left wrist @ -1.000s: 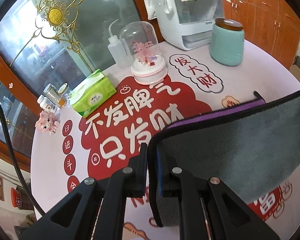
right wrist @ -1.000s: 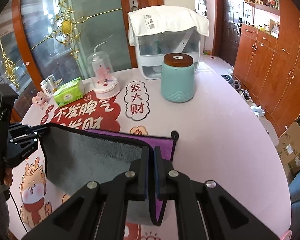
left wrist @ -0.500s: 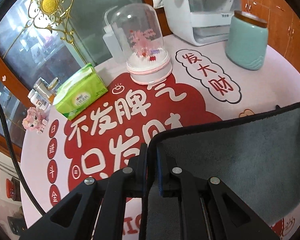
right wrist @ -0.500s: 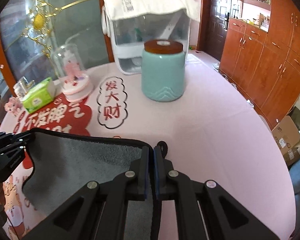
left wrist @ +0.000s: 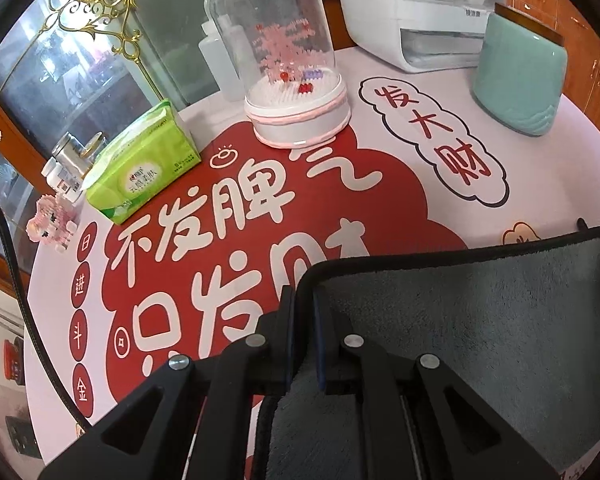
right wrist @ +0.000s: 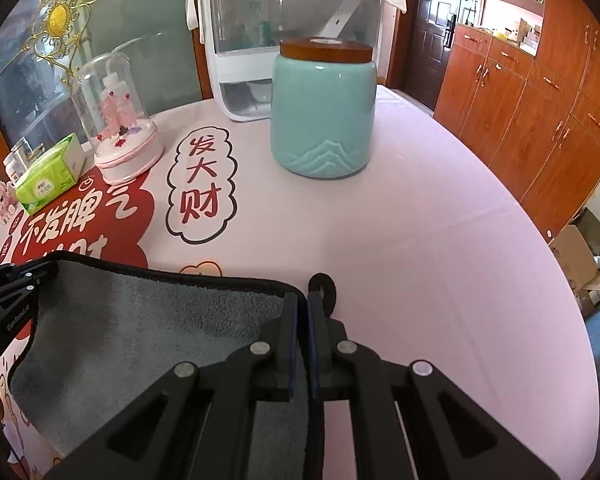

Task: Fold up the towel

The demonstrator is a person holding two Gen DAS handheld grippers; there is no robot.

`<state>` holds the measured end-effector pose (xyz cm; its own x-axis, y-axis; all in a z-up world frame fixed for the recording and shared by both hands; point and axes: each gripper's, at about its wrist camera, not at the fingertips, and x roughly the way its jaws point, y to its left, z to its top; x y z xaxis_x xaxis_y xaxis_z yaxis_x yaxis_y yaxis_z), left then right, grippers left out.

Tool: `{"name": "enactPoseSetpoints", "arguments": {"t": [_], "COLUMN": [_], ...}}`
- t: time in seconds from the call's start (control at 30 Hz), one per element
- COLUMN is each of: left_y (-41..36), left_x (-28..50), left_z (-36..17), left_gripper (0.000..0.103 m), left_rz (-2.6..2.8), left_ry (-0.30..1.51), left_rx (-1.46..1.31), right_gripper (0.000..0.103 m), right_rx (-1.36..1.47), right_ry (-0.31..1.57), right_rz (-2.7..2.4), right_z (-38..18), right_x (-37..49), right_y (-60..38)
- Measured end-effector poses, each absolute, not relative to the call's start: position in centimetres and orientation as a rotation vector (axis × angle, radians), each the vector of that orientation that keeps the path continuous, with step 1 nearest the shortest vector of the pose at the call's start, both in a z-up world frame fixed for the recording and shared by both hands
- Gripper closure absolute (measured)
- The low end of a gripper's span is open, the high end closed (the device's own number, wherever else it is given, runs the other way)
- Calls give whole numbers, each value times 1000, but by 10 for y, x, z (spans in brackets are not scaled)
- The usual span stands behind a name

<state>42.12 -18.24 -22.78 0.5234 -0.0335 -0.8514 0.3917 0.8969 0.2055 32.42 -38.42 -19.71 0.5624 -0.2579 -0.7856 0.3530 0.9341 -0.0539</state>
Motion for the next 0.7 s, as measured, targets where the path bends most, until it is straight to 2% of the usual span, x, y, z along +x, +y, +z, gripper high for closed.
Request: {"name": "enactPoseSetpoints", "arguments": {"t": [0.7], "left_y": [-186], "left_x": [428], "left_z": [-242], "left_gripper": [96], "left_rz": [-258], "left_ry": [1019], "left_rx": [390], "right_gripper": [98], "right_rx": [98], "right_ry": [943], "right_rz": [-375], "right_z": [-219], "right_x": [333], "right_y": [-385]}}
